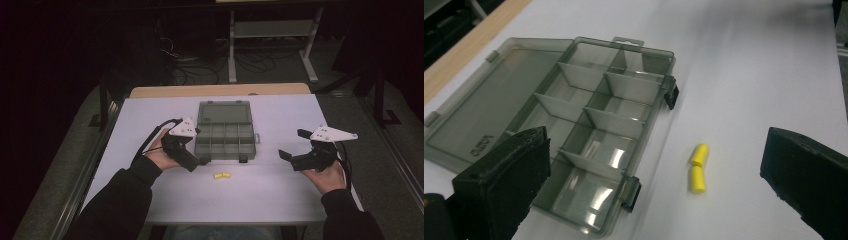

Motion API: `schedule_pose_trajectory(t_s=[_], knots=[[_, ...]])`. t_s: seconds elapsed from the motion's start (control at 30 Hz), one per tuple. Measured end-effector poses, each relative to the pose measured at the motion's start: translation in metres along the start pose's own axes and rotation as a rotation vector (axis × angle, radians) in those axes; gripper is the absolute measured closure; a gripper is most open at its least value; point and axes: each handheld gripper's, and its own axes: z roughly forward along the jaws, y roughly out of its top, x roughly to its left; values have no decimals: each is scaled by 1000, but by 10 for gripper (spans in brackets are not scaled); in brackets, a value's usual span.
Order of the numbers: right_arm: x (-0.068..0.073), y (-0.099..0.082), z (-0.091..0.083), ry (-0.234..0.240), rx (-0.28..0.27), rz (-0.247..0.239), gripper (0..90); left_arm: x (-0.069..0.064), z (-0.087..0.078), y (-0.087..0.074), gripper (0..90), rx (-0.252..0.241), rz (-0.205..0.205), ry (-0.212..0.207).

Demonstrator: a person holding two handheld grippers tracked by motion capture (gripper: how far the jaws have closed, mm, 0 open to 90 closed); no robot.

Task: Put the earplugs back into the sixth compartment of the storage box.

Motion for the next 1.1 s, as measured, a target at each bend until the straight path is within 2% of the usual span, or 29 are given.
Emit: schedule_pose_trajectory(t_s=[0.17, 0.23, 0.37, 0.63, 0.77, 0.93, 1.1], knots=[[0, 0, 1, 1, 7, -4, 0, -6, 17, 2, 0, 43, 33, -38], [1, 0, 1, 3, 12, -6, 0, -7, 21, 2, 0, 49, 32, -45], [2, 0, 1, 7, 14, -8, 0, -13, 34, 3, 0, 93, 66, -72], [2, 0, 1, 9, 13, -10, 0, -19, 47, 3, 0, 109, 86, -91], [2, 0, 2, 11, 16, -12, 0, -23, 56, 2, 0, 139, 112, -104], [2, 0, 1, 5, 10, -12, 0, -26, 62, 0, 0, 164, 123, -110], [1, 0, 1, 6, 8, -10, 0, -30, 70, -4, 29, 207, 138, -138]])
